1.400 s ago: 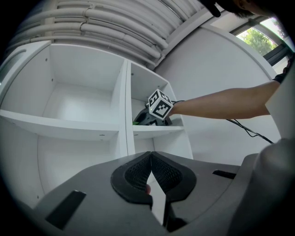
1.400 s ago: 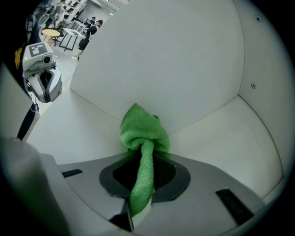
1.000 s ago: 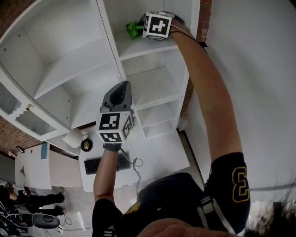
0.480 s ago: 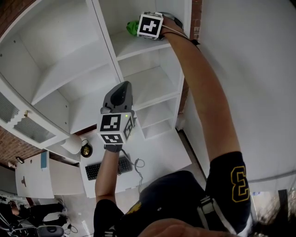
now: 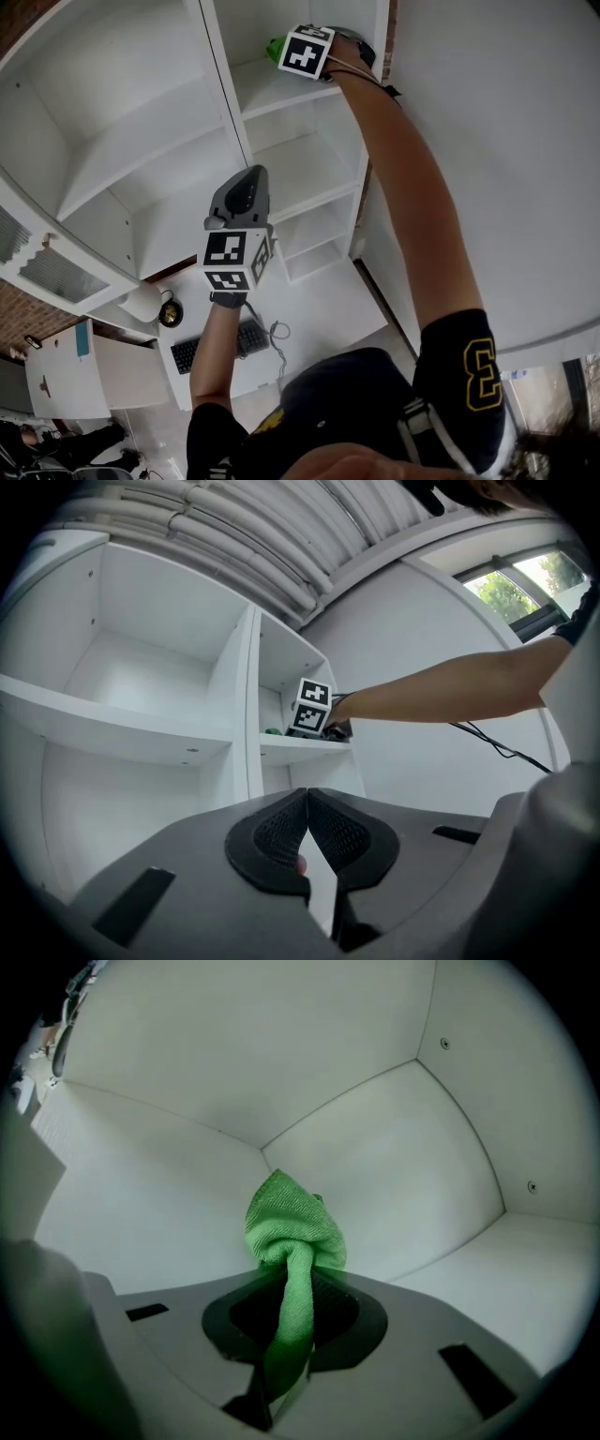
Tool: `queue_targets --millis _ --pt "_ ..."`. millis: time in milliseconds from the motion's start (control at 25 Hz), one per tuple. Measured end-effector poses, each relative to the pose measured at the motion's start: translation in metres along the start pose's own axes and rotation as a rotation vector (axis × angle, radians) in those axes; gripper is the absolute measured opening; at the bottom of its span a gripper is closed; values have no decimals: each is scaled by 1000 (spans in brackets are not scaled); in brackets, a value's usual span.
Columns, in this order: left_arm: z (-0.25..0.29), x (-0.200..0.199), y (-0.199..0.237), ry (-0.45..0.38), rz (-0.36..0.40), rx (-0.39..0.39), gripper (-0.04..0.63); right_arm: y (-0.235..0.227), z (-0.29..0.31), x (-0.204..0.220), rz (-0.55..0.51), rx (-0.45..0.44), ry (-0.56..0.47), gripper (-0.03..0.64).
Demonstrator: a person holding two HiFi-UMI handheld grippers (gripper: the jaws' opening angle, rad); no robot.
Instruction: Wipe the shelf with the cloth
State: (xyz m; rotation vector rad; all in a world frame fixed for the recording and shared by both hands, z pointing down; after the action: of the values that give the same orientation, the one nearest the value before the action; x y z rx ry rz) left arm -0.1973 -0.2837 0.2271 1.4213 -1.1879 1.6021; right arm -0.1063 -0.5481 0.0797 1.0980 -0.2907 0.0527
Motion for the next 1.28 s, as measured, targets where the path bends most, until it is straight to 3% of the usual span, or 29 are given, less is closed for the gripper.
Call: queue_targets --millis 160,480,800,960,1280 --pt "-4 3 4 18 4 -14 18 -3 -3 3 35 -6 -1 44" --pt "-11 3 14 16 -8 -61 18 -8 -28 -22 62 -59 -164 46" --pt "-5 2 6 0 -31 -59 18 25 -72 -73 -24 -168 -370 46" --pt "-4 4 0 6 -27 -64 18 39 -80 -81 -103 -170 -399 46" --pt "-4 7 -6 19 -20 -72 18 59 -86 -76 -163 -238 -434 46"
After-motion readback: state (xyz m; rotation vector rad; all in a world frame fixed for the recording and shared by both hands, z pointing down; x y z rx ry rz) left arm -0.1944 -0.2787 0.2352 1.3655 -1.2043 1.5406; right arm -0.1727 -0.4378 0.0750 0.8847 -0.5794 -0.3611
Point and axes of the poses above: the fingertips, and each gripper's own axes: z forward along the fingers, y to its left, x out of its underside, the point moved 7 cm from there along -z, backward along the fingers, and after that the axes turned 8 degrees about y, right-handed, at the moved point
